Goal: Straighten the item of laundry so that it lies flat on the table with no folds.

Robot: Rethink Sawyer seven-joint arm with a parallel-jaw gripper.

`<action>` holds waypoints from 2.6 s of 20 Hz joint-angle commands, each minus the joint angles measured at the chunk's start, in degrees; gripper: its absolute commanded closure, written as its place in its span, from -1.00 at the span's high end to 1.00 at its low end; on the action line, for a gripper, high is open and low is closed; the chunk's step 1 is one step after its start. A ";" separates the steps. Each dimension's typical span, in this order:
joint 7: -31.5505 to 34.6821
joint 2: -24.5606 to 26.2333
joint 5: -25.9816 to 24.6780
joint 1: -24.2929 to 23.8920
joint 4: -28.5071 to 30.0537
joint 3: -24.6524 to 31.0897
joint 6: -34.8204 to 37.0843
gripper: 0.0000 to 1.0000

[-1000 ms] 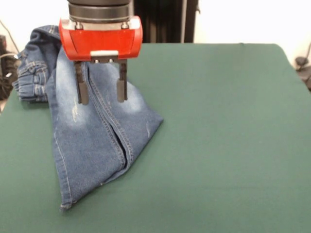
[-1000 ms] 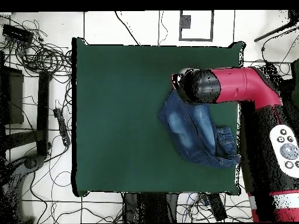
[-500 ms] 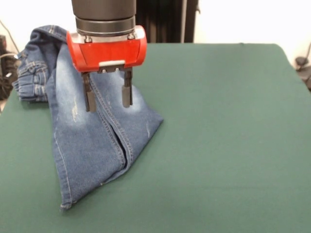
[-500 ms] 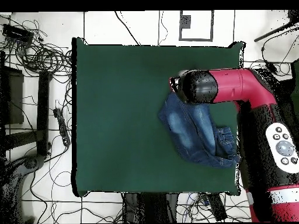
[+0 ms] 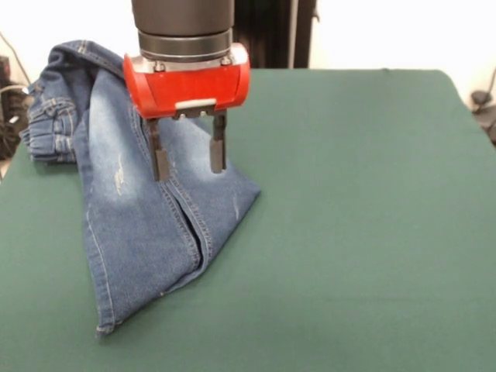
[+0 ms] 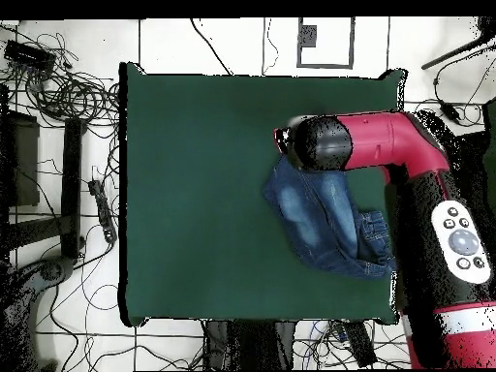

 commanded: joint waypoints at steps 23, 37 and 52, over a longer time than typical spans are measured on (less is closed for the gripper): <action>0.39 3.94 -7.01 7.72 2.70 -6.32 -7.63 1.00; 5.01 5.39 -8.14 10.21 1.27 -10.96 -8.32 1.00; 8.93 9.57 -3.60 11.26 2.68 -13.68 -12.95 1.00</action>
